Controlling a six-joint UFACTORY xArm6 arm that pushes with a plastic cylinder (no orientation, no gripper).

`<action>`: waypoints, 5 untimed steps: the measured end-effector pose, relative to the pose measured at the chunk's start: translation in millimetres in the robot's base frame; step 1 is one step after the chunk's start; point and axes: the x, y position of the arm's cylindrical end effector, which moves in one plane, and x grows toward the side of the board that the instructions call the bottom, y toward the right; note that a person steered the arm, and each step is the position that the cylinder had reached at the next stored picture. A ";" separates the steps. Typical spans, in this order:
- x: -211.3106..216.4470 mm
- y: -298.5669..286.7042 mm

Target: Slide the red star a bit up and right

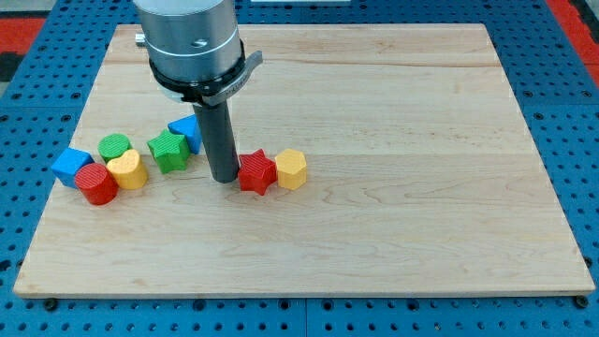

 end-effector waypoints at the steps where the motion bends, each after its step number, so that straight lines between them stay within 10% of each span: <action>1: -25.1 0.6; 5: 28.7 -5.7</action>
